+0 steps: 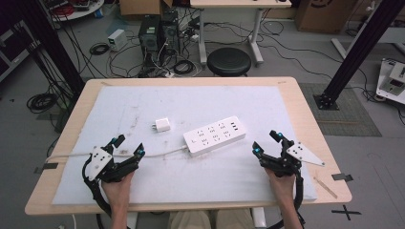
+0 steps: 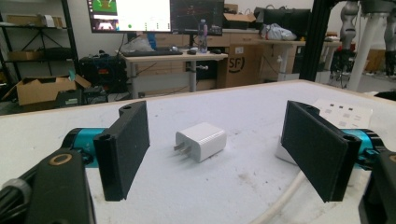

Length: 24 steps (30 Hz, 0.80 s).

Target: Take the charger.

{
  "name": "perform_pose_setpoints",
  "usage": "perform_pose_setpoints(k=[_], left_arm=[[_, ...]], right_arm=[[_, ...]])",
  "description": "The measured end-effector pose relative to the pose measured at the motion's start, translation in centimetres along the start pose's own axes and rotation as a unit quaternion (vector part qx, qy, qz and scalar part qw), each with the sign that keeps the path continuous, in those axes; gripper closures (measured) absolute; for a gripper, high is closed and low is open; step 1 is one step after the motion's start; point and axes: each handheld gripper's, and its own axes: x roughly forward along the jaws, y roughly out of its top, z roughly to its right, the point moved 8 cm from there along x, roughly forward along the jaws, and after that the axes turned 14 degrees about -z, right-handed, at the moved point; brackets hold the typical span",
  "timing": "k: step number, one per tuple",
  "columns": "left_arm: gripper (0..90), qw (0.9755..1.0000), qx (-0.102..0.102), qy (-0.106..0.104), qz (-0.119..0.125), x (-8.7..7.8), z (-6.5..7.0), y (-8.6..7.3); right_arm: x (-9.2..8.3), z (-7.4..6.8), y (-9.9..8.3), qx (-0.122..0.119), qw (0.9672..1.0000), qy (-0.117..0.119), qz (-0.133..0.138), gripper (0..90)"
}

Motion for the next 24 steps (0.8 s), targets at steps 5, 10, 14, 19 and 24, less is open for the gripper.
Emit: perform_pose_setpoints(k=[5,10,14,19,24], left_arm=[[23.6,0.9998,0.016,0.003,0.011,0.1,0.3,0.4],[23.5,0.9988,0.035,0.03,0.018,0.1,0.0,0.7],[23.6,0.9987,0.038,0.034,0.01,0.4,-0.3,1.5],[23.6,0.9969,0.048,-0.023,-0.058,1.9,-0.1,2.4],[23.7,0.9835,0.077,-0.076,-0.145,4.0,-0.1,3.5]], right_arm=[[0.0,-0.2,0.0,-0.009,0.9999,-0.005,-0.001,18.1],[0.1,-0.1,0.0,-0.007,1.0,-0.005,-0.002,18.0],[0.1,-0.2,0.0,-0.01,0.9999,-0.005,-0.005,18.1],[0.2,-0.3,0.0,-0.01,0.9999,-0.006,-0.007,18.0],[0.3,-0.3,-0.1,-0.015,0.9998,-0.007,-0.009,18.0]])
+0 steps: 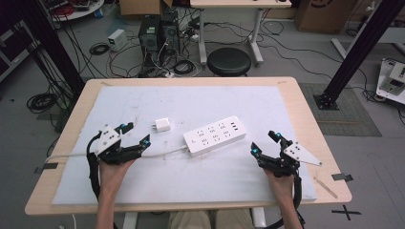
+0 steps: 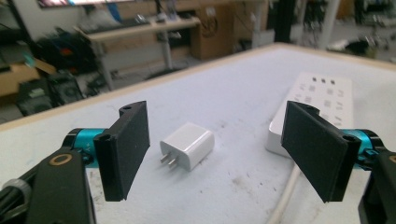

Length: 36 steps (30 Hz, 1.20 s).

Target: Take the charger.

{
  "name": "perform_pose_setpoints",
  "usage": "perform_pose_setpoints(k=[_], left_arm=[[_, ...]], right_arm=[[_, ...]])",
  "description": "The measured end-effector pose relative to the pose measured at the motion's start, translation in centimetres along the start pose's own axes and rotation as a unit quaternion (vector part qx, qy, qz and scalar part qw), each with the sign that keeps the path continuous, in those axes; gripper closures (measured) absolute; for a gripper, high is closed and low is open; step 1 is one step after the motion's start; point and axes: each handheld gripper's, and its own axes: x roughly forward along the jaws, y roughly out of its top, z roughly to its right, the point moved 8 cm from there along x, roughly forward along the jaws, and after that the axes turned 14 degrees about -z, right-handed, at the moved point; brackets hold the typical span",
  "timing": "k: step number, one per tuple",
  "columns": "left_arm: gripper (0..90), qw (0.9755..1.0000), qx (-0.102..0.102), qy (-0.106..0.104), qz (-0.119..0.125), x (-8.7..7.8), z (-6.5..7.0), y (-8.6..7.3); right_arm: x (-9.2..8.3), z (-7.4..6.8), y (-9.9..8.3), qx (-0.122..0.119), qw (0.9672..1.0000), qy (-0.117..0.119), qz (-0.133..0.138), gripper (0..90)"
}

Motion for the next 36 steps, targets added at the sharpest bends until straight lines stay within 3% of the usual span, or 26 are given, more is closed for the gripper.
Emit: perform_pose_setpoints(k=[4,6,7,12,14,15,16,18,20,22,23,24,25,29,30,33,36], left_arm=[[23.7,0.9978,0.017,-0.034,-0.054,1.4,-0.4,0.7],[23.6,0.997,0.023,-0.036,-0.065,1.7,-0.5,0.9],[23.6,0.9937,0.041,-0.042,-0.095,2.4,-0.8,1.1],[25.5,0.9852,0.064,-0.063,-0.147,3.8,-1.4,1.6],[26.3,0.9792,0.082,-0.07,-0.172,4.4,-1.7,1.8],[26.3,0.9776,0.087,-0.073,-0.177,4.8,-1.8,1.9],[26.3,0.9776,0.087,-0.073,-0.177,4.8,-1.8,1.9],[26.3,0.9673,0.112,-0.087,-0.211,5.8,-2.0,2.2],[26.3,0.9614,0.127,-0.094,-0.225,6.2,-2.1,2.4],[26.3,0.96,0.131,-0.097,-0.228,6.5,-2.0,2.6],[26.3,0.9549,0.154,-0.101,-0.233,7.0,-2.0,3.0],[26.3,0.9549,0.154,-0.101,-0.233,7.0,-2.0,3.0],[26.3,0.9495,0.167,-0.107,-0.243,7.4,-1.9,3.2],[26.3,0.9441,0.179,-0.112,-0.253,8.3,-2.1,3.8],[26.3,0.9441,0.179,-0.112,-0.253,8.3,-2.1,3.8],[26.3,0.9376,0.19,-0.123,-0.264,9.3,-2.5,4.0],[26.3,0.936,0.191,-0.122,-0.269,9.7,-2.8,3.9]], right_arm=[[0.0,0.0,0.0,0.0,1.0,0.0,-0.001,18.0],[0.0,0.0,0.0,0.0,1.0,0.0,0.0,18.0],[0.0,0.0,0.0,0.0,1.0,0.0,0.0,18.0],[0.0,0.0,0.0,0.0,1.0,-0.001,-0.001,18.1],[0.0,-0.1,0.0,-0.002,1.0,0.0,-0.002,18.1],[0.0,-0.1,0.0,-0.002,1.0,0.0,-0.003,18.0],[0.0,-0.1,0.0,-0.002,1.0,0.0,-0.003,18.0],[0.0,-0.1,0.0,-0.001,1.0,0.0,-0.004,18.1],[0.0,-0.1,-0.1,-0.002,1.0,-0.001,-0.004,18.0],[0.0,-0.1,-0.1,-0.001,1.0,0.0,-0.004,18.1],[0.0,-0.1,-0.1,-0.001,1.0,-0.001,-0.004,18.0],[0.0,-0.1,-0.1,-0.001,1.0,-0.001,-0.004,18.0],[0.0,-0.1,-0.1,-0.003,1.0,-0.001,-0.004,18.0],[0.0,-0.1,-0.1,-0.001,1.0,0.0,-0.005,18.0],[0.0,-0.1,-0.1,-0.001,1.0,0.0,-0.005,18.0],[0.0,-0.2,0.0,-0.008,1.0,-0.001,-0.003,18.1],[0.0,-0.2,-0.1,-0.006,1.0,-0.003,-0.006,18.1]])
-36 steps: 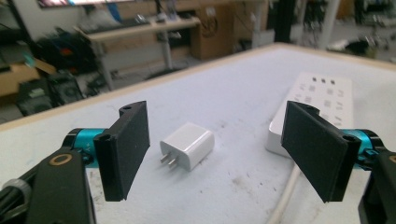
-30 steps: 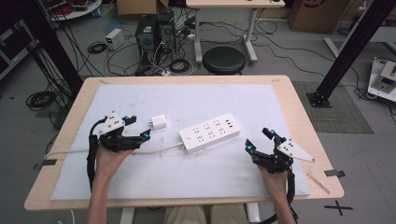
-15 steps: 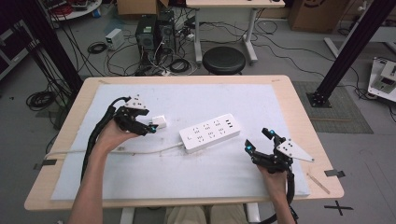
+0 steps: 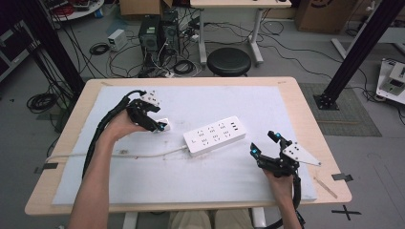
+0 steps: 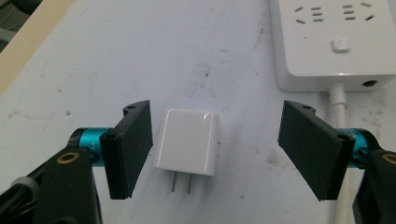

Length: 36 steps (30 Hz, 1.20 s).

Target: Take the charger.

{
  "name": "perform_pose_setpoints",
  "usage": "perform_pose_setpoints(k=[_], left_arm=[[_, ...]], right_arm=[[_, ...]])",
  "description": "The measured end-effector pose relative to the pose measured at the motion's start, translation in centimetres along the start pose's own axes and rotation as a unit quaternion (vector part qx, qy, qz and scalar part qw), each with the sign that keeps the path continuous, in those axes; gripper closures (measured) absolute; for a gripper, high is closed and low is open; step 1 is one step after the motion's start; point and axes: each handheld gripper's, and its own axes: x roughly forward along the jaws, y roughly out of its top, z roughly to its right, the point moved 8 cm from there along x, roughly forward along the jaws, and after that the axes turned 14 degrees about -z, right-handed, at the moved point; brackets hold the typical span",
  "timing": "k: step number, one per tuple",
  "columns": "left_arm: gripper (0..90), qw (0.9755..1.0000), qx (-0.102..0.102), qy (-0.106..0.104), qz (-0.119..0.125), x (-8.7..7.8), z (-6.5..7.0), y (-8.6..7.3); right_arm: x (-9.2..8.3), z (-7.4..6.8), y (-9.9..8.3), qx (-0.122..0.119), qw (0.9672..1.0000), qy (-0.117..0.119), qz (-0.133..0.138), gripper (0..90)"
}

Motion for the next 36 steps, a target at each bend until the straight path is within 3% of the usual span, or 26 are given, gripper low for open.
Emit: perform_pose_setpoints(k=[6,7,10,13,25,36], left_arm=[[26.0,0.9998,-0.003,-0.013,-0.012,1.1,-0.5,-0.2],[26.1,0.9994,-0.003,-0.022,-0.025,2.0,-0.7,-0.7],[26.1,0.9991,-0.003,-0.032,-0.027,2.7,-0.8,-0.8],[26.0,0.9986,0.007,-0.035,-0.039,3.4,-1.3,-1.2],[26.3,0.9974,0.011,-0.062,-0.034,5.0,-1.8,-1.7],[26.4,0.9966,0.017,-0.07,-0.042,6.0,-1.9,-1.9]], right_arm=[[0.0,-0.1,0.0,-0.002,1.0,0.001,0.001,18.0],[0.0,-0.1,0.0,-0.003,1.0,0.0,-0.001,18.1],[0.0,-0.1,0.0,-0.003,1.0,0.0,-0.001,18.1],[0.0,-0.1,0.0,-0.005,1.0,0.0,0.001,18.1],[0.1,-0.2,0.0,-0.006,1.0,0.002,0.0,18.0],[0.1,-0.2,0.0,-0.006,1.0,0.002,0.0,18.1]])
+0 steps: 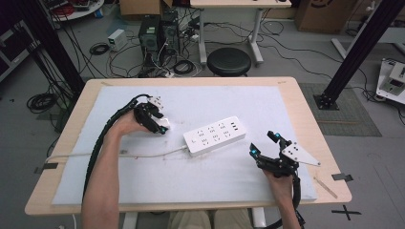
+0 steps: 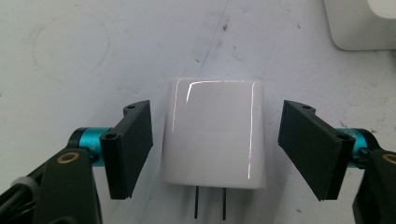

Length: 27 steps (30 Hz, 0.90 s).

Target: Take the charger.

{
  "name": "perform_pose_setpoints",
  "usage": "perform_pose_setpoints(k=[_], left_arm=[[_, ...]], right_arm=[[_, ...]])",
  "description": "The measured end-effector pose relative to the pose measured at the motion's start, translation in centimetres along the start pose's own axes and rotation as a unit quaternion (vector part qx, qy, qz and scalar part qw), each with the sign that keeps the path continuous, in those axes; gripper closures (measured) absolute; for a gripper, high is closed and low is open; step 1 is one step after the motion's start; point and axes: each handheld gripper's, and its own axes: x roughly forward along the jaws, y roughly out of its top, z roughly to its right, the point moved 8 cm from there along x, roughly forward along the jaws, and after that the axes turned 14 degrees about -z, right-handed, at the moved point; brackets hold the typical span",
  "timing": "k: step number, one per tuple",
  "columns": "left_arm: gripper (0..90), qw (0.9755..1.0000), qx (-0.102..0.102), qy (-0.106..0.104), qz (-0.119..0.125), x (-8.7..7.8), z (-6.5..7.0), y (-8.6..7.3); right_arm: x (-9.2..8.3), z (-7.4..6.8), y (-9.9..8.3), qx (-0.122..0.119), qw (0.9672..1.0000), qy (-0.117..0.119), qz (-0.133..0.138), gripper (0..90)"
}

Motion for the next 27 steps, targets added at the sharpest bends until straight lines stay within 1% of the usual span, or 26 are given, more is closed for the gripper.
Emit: perform_pose_setpoints(k=[1,2,3,6,8,11,15,16,18,21,22,27], left_arm=[[26.5,1.0,0.0,0.004,-0.003,0.03,-0.07,-0.05],[26.5,1.0,-0.004,0.004,-0.002,0.09,-0.09,-0.06],[26.5,1.0,0.0,0.003,-0.006,0.1,-0.17,-0.17],[27.1,1.0,-0.007,-0.002,-0.003,0.29,-0.14,-0.16],[27.4,1.0,-0.005,-0.003,-0.003,0.41,-0.11,-0.11],[29.6,1.0,-0.001,-0.003,-0.009,0.56,-0.12,-0.19],[32.8,0.9999,-0.004,-0.002,-0.009,0.57,-0.13,-0.2],[32.8,0.9999,0.002,-0.001,-0.01,0.49,-0.2,-0.2],[37.5,0.9999,0.001,-0.001,-0.01,0.46,-0.16,-0.19],[39.6,0.9999,0.003,-0.004,-0.012,0.55,-0.1,-0.24],[40.1,0.9999,0.002,-0.004,-0.011,0.55,-0.1,-0.23],[41.4,0.9999,0.004,-0.004,-0.011,0.51,-0.1,-0.24]], right_arm=[[0.0,0.0,-0.01,0.0,1.0,0.0,-0.001,18.1],[0.0,0.0,0.0,0.0,1.0,0.0,0.0,18.1],[0.0,0.01,-0.01,-0.001,1.0,0.0,-0.001,18.1],[0.01,0.0,-0.01,-0.001,1.0,0.0,-0.001,18.1],[0.01,-0.03,-0.02,0.001,1.0,-0.001,-0.002,18.1],[0.02,-0.02,-0.02,0.0,1.0,-0.002,-0.002,18.1],[0.02,-0.02,-0.03,0.0,1.0,-0.002,-0.002,18.1],[0.01,-0.02,-0.03,0.0,1.0,-0.002,-0.003,18.1],[0.04,-0.02,-0.01,-0.001,1.0,-0.002,-0.002,18.1],[0.02,-0.06,-0.04,0.001,1.0,-0.003,-0.004,18.1],[0.05,-0.02,-0.02,-0.003,1.0,-0.004,-0.002,18.1],[0.04,-0.01,-0.04,-0.004,1.0,-0.005,-0.003,18.1]])
